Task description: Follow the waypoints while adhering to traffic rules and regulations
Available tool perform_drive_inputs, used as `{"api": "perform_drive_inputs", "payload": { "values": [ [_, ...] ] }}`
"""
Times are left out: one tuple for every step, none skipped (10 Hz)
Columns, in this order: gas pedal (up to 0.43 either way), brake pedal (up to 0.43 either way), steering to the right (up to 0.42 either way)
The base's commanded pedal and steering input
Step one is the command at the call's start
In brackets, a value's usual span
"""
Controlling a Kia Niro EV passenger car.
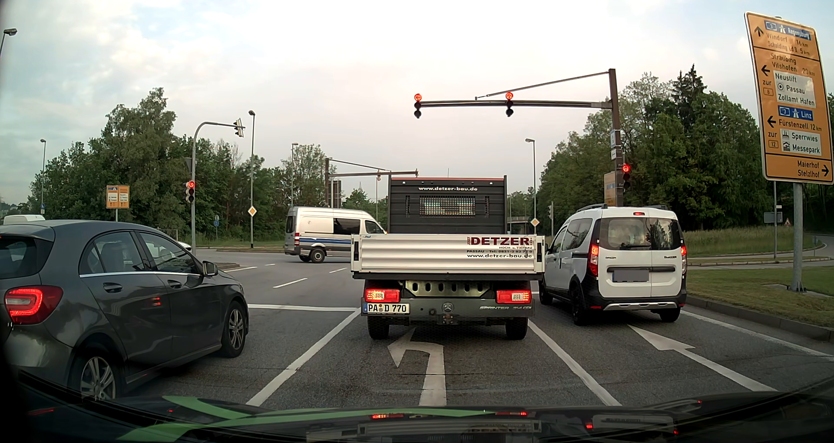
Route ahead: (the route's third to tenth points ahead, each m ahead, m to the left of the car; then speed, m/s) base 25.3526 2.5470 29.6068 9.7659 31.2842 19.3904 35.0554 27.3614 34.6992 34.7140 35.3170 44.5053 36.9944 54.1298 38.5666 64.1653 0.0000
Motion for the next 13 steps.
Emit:
{"api": "perform_drive_inputs", "payload": {
  "values": [
    [0.000, 0.348, -0.005],
    [0.000, 0.348, -0.005],
    [0.000, 0.348, -0.005],
    [0.000, 0.348, -0.005],
    [0.000, 0.348, -0.005],
    [0.000, 0.348, -0.005],
    [0.000, 0.348, -0.005],
    [0.000, 0.348, -0.005],
    [0.000, 0.348, -0.005],
    [0.000, 0.348, -0.005],
    [0.000, 0.348, -0.005],
    [0.000, 0.348, -0.005],
    [0.000, 0.348, -0.005]
  ]
}}
